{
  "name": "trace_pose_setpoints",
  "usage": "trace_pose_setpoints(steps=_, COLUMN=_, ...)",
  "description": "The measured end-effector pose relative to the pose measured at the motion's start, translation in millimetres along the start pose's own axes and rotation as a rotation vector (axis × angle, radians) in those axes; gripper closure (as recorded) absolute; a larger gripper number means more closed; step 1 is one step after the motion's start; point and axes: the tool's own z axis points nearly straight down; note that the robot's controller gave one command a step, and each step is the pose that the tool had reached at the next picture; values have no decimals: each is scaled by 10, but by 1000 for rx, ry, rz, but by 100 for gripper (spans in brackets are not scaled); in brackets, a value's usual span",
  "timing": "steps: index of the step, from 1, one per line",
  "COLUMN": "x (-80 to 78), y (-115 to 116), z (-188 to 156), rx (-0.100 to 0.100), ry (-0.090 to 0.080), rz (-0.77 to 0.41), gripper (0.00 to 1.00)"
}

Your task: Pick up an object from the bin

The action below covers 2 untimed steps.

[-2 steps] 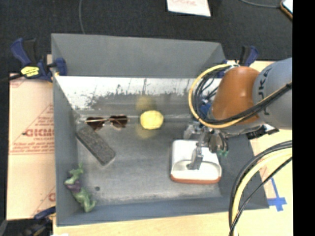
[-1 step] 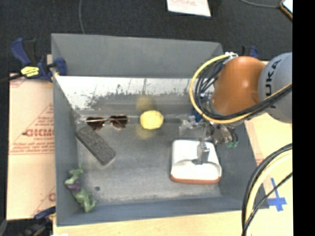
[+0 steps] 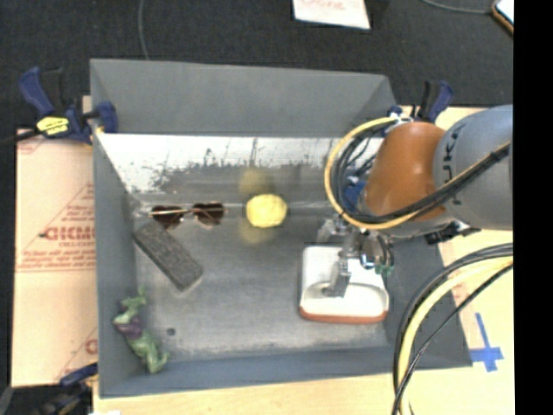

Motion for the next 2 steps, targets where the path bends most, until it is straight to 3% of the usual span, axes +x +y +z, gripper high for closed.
trace_pose_setpoints(steps=1, x=-83, y=-48, z=-35, rx=-1, ry=-4, rz=-119, gripper=0)
trace_pose_setpoints(steps=2, x=-43, y=-77, z=-7, rx=-1, ry=0, rz=-19, gripper=0)
